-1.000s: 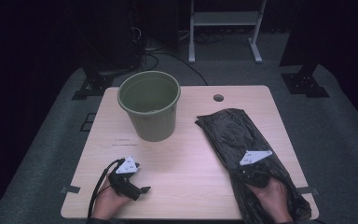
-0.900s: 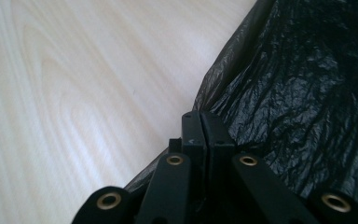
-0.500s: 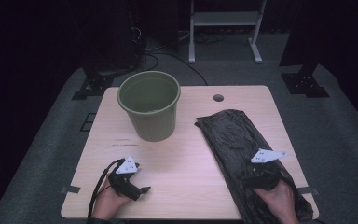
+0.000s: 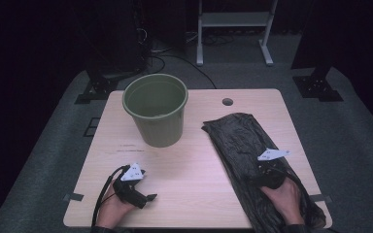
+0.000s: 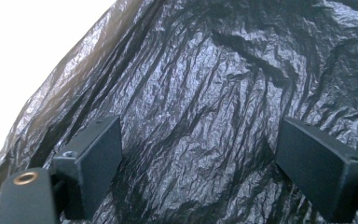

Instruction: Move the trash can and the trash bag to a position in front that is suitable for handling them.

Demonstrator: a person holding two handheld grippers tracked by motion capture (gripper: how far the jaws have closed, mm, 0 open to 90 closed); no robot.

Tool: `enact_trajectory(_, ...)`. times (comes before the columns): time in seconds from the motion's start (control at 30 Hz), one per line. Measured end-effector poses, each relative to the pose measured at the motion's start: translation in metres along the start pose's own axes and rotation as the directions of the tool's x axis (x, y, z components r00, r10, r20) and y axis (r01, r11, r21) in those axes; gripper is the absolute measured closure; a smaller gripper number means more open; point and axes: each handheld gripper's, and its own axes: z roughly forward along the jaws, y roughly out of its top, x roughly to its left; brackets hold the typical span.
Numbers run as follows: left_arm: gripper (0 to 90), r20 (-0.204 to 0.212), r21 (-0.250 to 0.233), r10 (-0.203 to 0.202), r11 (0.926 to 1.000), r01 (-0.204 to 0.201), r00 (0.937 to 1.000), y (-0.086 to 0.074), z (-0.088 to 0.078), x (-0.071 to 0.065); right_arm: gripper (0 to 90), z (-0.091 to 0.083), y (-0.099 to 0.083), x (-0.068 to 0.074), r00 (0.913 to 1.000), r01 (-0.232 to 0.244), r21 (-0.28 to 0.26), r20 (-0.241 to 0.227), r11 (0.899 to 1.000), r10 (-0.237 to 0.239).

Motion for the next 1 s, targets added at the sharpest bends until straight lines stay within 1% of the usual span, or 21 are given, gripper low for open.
enact_trajectory(0.03, 0.0, 0.000, 0.000, 0.000, 1.0000, 0.000, 1.0000, 0.000, 0.000, 0.000, 12.8, 0.000, 0.000, 0.000, 1.0000, 0.000, 0.000, 0.000, 1.000, 0.000)
enact_trajectory(0.07, 0.0, -0.004, -0.001, -0.004, 1.0000, 0.004, 1.0000, 0.000, 0.000, 0.000, 12.6, 0.000, -0.003, 0.000, 1.0000, 0.001, -0.025, -0.004, 1.000, -0.001)
enact_trajectory(0.23, 0.0, -0.013, -0.005, -0.019, 0.9998, 0.019, 0.9997, -0.001, -0.001, 0.000, 12.5, 0.000, -0.003, -0.001, 1.0000, 0.001, -0.028, -0.004, 1.000, -0.001)
enact_trajectory(0.27, 0.0, -0.010, -0.005, -0.020, 0.9998, 0.020, 0.9998, -0.001, -0.001, 0.000, 12.5, 0.000, -0.003, 0.000, 1.0000, 0.001, -0.028, -0.004, 1.000, -0.002)
enact_trajectory(0.3, 0.0, -0.002, -0.012, -0.033, 0.9994, 0.033, 0.9995, 0.000, -0.002, 0.000, 12.5, 0.000, -0.003, 0.000, 1.0000, 0.001, -0.028, -0.004, 1.000, -0.001)
enact_trajectory(0.43, 0.0, 0.002, -0.020, -0.046, 0.9988, 0.046, 0.9990, 0.002, -0.005, 0.000, 11.5, 0.001, -0.003, -0.001, 1.0000, 0.002, -0.027, -0.006, 1.000, -0.002)
enact_trajectory(0.47, 0.0, 0.002, -0.032, -0.051, 0.9982, 0.051, 0.9987, 0.003, -0.008, 0.001, 9.7, 0.001, -0.003, -0.001, 0.9999, 0.008, -0.023, -0.011, 1.000, -0.008)
enact_trajectory(0.57, 0.0, -0.003, -0.043, -0.055, 0.9975, 0.055, 0.9985, 0.005, -0.012, 0.002, 7.6, 0.002, -0.003, 0.000, 0.9997, 0.015, -0.018, -0.019, 1.000, -0.016)
enact_trajectory(0.6, 0.0, -0.004, -0.049, -0.057, 0.9971, 0.057, 0.9983, 0.006, -0.015, 0.003, 3.3, 0.002, -0.002, 0.000, 0.9997, 0.014, -0.012, -0.017, 1.000, -0.014)
enact_trajectory(0.63, 0.0, -0.004, -0.049, -0.057, 0.9971, 0.057, 0.9983, 0.006, -0.015, 0.003, 3.3, 0.002, -0.002, 0.000, 0.9997, 0.014, -0.012, -0.017, 1.000, -0.014)
enact_trajectory(0.67, 0.0, 0.001, -0.062, -0.068, 0.9957, 0.068, 0.9977, 0.007, -0.019, 0.005, 1.5, 0.003, -0.002, 0.000, 0.9999, 0.008, -0.003, -0.009, 1.000, -0.008)
enact_trajectory(0.73, 0.0, 0.001, -0.060, -0.072, 0.9956, 0.071, 0.9974, 0.009, -0.021, 0.005, 0.0, 0.003, -0.002, 0.000, 1.0000, 0.006, -0.001, -0.005, 1.000, -0.006)
enact_trajectory(0.77, 0.0, -0.004, -0.062, -0.071, 0.9956, 0.070, 0.9975, 0.012, -0.026, 0.007, 0.0, 0.004, -0.002, 0.000, 1.0000, 0.008, 0.003, 0.005, 1.000, -0.008)
enact_trajectory(0.8, 0.0, -0.004, -0.062, -0.071, 0.9956, 0.070, 0.9975, 0.012, -0.026, 0.007, 0.0, 0.004, -0.002, 0.000, 1.0000, 0.006, 0.004, 0.004, 1.000, -0.006)
enact_trajectory(0.87, 0.0, -0.008, -0.077, -0.075, 0.9943, 0.074, 0.9972, 0.017, -0.033, 0.009, 0.0, 0.004, -0.002, 0.000, 1.0000, 0.003, 0.006, 0.002, 1.000, -0.003)
enact_trajectory(0.9, 0.0, -0.008, -0.077, -0.075, 0.9943, 0.074, 0.9972, 0.017, -0.033, 0.009, 0.0, 0.004, -0.002, 0.000, 1.0000, 0.003, 0.006, 0.002, 1.000, -0.003)
enact_trajectory(0.93, 0.0, -0.012, -0.082, -0.083, 0.9933, 0.082, 0.9965, 0.021, -0.037, 0.010, 0.0, 0.004, -0.002, 0.000, 1.0000, 0.000, 0.007, -0.002, 1.000, 0.000)
enact_trajectory(0.97, 0.0, -0.012, -0.082, -0.083, 0.9933, 0.082, 0.9965, 0.021, -0.037, 0.010, 0.0, 0.004, -0.002, 0.000, 1.0000, 0.000, 0.007, -0.002, 1.000, 0.000)
enact_trajectory(1.0, 0.0, -0.013, -0.096, -0.098, 0.9907, 0.096, 0.9951, 0.024, -0.041, 0.011, 0.0, 0.004, -0.002, 0.000, 1.0000, -0.001, 0.007, -0.002, 1.000, 0.001)
